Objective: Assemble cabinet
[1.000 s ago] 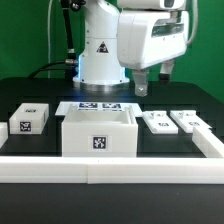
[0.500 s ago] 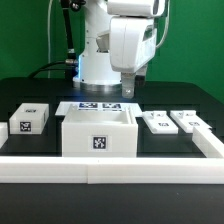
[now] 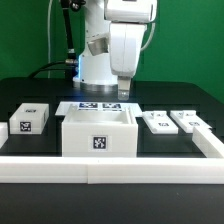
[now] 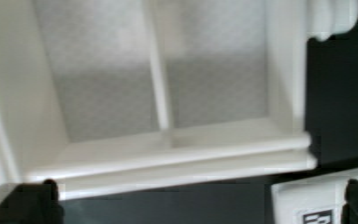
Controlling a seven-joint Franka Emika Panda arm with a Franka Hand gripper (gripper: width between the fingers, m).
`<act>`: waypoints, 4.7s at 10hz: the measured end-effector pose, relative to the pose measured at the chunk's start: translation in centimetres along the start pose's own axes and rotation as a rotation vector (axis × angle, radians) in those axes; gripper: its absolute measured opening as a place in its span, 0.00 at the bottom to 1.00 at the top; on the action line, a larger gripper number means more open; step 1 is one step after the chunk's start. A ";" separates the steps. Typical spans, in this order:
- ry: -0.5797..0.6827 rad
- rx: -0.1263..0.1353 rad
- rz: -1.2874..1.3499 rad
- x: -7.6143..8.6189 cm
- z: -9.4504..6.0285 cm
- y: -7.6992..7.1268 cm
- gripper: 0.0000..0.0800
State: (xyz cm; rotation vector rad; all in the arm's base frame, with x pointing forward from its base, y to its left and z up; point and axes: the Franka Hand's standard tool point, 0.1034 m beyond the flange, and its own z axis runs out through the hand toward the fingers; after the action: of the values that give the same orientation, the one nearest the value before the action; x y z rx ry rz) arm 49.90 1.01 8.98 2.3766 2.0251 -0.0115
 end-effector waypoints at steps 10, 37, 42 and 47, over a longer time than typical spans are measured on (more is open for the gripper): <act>0.003 0.049 -0.099 -2.5 3.1 -4.4 1.00; 0.024 0.059 -0.078 2.2 5.9 -1.7 0.05; 0.038 0.046 -0.080 5.1 6.0 -0.7 0.05; 0.048 0.052 -0.064 10.0 5.7 0.0 0.05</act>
Offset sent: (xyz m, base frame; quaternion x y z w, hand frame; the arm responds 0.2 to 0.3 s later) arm -0.0300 0.0000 0.0000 0.0000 0.0000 0.0000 1.0000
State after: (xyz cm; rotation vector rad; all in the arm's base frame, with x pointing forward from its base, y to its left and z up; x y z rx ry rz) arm 51.53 10.80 3.07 2.3628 2.1480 -0.0081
